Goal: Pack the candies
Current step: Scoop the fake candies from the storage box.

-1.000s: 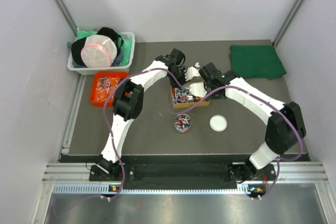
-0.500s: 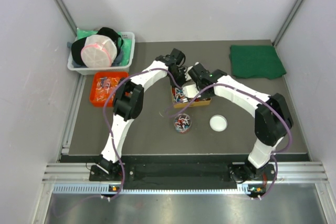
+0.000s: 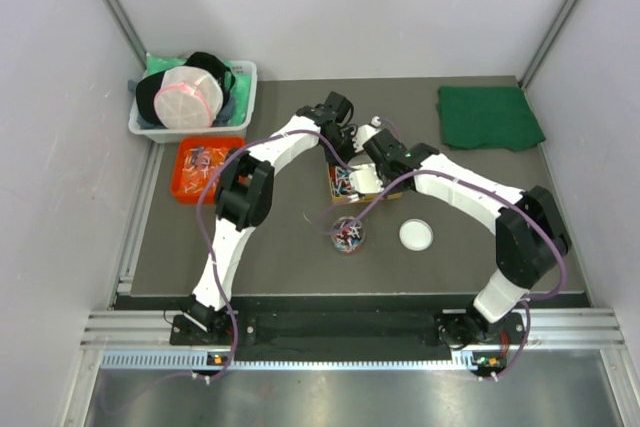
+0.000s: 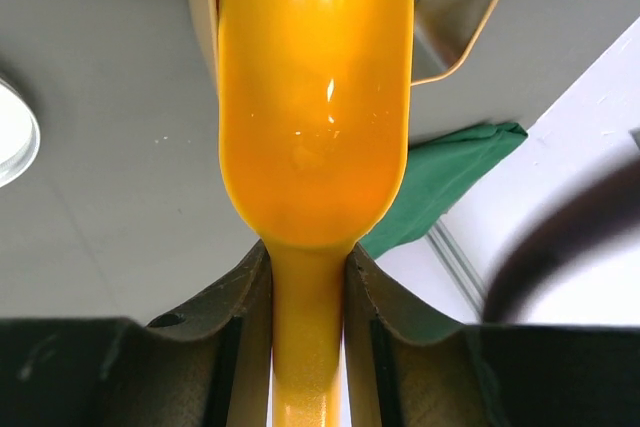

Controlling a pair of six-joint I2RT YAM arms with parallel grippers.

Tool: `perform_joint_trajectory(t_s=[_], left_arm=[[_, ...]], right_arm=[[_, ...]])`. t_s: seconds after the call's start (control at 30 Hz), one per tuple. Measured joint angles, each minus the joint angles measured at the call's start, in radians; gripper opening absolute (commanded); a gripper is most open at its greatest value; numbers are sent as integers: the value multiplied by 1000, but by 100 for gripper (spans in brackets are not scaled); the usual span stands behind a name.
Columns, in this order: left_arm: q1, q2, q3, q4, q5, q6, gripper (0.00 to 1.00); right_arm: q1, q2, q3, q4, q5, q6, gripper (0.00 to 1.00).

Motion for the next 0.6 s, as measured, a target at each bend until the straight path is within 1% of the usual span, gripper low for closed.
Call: perform_joint_trajectory(t_s=[0.23, 0.4, 0.6], left_arm=[[-1, 0, 0, 1, -4, -5, 0], [-1, 0, 0, 3, -7, -8, 0], [-1, 0, 0, 5, -13, -13, 0]], right_arm=[[10, -2, -65, 87, 77, -75, 0], [30, 6, -95, 161, 162, -138, 0], [75, 44, -102, 202, 222, -159, 0]])
